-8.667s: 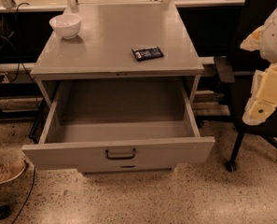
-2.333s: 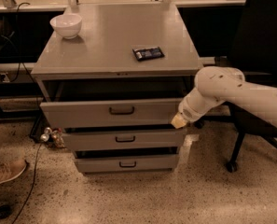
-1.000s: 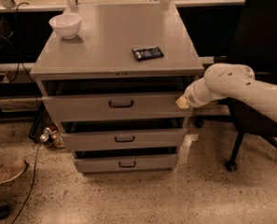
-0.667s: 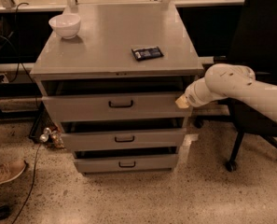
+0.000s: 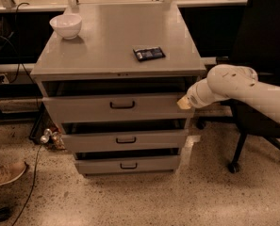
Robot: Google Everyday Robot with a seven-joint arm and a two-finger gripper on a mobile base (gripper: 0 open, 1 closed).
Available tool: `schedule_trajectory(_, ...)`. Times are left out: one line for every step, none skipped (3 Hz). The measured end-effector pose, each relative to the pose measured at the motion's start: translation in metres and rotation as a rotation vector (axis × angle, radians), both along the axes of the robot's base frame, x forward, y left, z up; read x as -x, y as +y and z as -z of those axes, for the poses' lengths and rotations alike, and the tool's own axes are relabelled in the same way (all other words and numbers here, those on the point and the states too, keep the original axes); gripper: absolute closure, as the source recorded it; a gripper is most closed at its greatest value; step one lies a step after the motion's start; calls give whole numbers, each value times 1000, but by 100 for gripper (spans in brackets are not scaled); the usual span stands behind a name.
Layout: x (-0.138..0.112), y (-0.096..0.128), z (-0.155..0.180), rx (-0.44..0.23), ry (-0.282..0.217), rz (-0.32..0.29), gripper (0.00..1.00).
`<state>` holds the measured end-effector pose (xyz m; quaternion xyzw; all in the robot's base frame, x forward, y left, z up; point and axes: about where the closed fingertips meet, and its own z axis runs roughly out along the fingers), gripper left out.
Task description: Close top drawer
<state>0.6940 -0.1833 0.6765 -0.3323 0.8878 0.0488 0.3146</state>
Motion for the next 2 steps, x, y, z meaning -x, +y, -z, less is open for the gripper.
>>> schedule_trajectory(0,0,0,0,0,0,100)
schedule_trajectory(0,0,0,0,0,0,100)
